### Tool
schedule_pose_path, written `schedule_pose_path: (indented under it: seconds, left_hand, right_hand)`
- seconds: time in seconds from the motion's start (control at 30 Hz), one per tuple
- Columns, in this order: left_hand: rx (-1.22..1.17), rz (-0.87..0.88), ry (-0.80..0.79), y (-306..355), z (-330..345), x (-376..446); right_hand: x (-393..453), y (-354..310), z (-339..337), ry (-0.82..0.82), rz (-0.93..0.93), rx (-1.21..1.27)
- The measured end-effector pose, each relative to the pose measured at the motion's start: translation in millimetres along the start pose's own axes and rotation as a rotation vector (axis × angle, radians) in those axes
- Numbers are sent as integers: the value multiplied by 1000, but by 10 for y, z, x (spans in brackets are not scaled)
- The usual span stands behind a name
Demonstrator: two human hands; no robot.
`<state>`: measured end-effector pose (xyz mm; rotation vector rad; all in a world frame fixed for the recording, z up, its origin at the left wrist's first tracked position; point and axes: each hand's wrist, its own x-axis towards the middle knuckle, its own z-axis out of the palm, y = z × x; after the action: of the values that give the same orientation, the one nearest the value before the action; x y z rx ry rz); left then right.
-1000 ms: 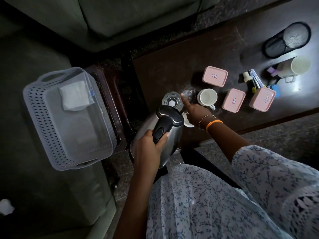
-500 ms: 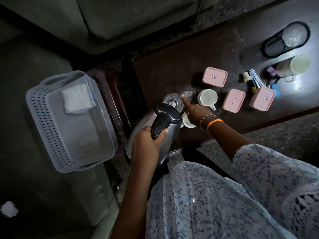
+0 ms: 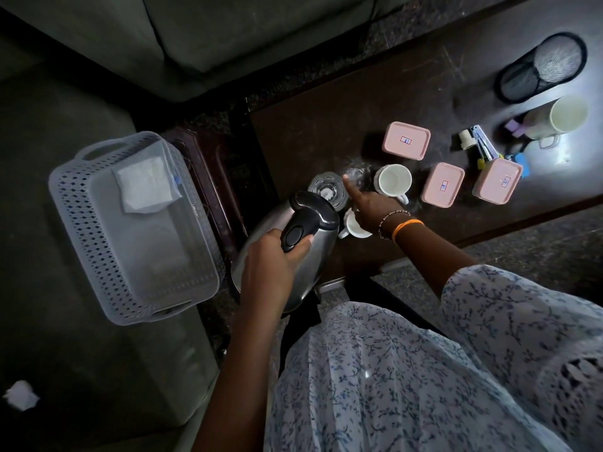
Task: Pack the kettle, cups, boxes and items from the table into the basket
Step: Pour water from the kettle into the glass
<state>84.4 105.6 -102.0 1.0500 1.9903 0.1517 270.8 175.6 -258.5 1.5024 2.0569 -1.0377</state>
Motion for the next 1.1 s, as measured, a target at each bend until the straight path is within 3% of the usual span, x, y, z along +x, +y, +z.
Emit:
schedule_pose_path:
  seconds: [1.1]
  left_hand:
    - [168,-37,-16,159,15,-41]
  right_hand:
    - [14,-44,6,-59,4,-18]
